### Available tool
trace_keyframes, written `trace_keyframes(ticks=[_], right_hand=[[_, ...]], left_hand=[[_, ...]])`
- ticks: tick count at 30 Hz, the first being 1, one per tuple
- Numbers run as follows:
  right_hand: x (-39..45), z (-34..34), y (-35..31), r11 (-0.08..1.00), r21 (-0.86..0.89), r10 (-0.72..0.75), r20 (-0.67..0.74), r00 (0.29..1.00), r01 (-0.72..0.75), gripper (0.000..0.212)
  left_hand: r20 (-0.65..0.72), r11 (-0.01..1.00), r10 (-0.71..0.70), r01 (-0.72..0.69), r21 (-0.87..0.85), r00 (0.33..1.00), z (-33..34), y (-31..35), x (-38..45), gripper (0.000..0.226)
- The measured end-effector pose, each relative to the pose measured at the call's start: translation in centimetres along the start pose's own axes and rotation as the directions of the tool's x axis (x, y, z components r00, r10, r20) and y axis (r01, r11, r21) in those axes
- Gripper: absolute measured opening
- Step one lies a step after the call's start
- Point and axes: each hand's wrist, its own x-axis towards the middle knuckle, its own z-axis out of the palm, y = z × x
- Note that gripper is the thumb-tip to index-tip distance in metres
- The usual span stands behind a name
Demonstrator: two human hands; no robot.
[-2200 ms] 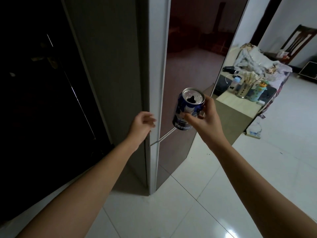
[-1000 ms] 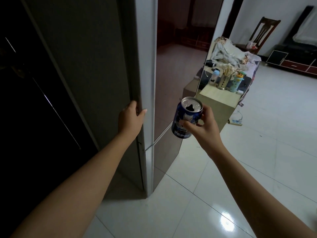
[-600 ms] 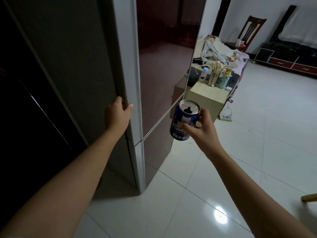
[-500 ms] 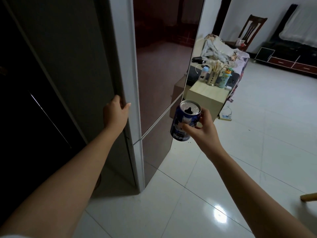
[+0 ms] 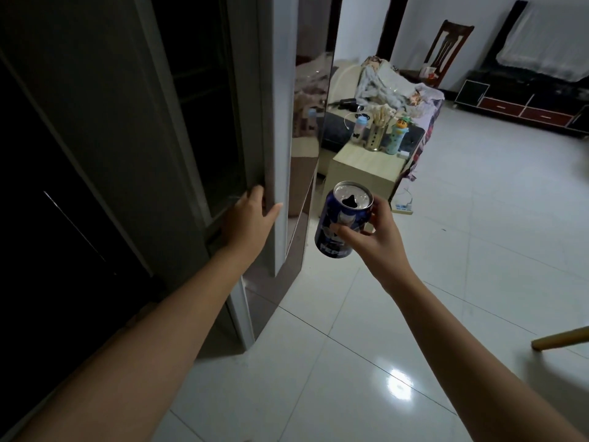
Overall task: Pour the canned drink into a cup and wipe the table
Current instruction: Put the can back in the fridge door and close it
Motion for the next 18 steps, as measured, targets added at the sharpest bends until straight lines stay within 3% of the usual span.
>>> trace_keyframes(ticks=[18], right_hand=[[-3.8, -8.5, 1.8, 0.998, -0.026, 0.05, -0.197, 0.979, -0.056, 0.059]], left_hand=[[0.151, 0.93, 0.36, -0.367, 0.022, 0.921, 4.8, 8.6, -1.1, 0.029]])
